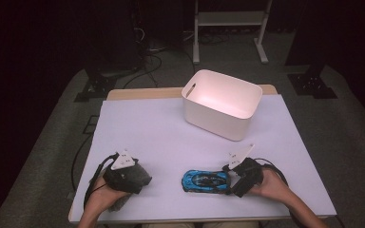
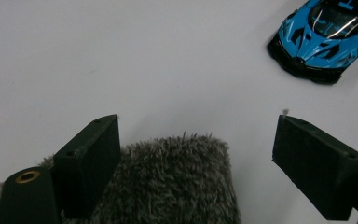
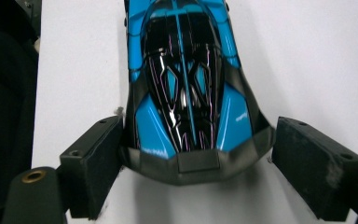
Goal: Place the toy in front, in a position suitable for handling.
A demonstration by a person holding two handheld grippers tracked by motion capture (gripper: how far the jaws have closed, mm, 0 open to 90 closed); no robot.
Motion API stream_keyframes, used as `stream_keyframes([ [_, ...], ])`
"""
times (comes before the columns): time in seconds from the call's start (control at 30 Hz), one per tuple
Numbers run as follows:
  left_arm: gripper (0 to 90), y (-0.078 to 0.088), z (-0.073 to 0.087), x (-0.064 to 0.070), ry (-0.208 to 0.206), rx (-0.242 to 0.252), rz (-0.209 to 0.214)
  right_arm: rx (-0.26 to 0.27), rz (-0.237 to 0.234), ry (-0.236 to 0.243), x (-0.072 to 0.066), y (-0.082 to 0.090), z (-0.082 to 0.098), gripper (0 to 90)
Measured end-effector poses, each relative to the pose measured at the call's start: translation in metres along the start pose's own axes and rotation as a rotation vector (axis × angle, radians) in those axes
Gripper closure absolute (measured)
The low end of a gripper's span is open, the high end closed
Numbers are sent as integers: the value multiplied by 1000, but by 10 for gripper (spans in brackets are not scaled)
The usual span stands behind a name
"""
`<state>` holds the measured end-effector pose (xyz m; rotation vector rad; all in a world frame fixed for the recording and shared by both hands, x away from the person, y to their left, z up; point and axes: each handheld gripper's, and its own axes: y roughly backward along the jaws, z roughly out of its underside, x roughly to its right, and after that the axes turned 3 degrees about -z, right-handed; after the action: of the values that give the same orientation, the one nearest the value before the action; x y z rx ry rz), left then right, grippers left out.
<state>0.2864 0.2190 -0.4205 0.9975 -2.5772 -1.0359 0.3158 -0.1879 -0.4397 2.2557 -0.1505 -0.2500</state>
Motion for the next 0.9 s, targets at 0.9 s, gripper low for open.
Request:
stream_keyframes([
  [0.9,552,-11,18,-3,-126,-148,38,56,29,78,-5,-9,20,166],
])
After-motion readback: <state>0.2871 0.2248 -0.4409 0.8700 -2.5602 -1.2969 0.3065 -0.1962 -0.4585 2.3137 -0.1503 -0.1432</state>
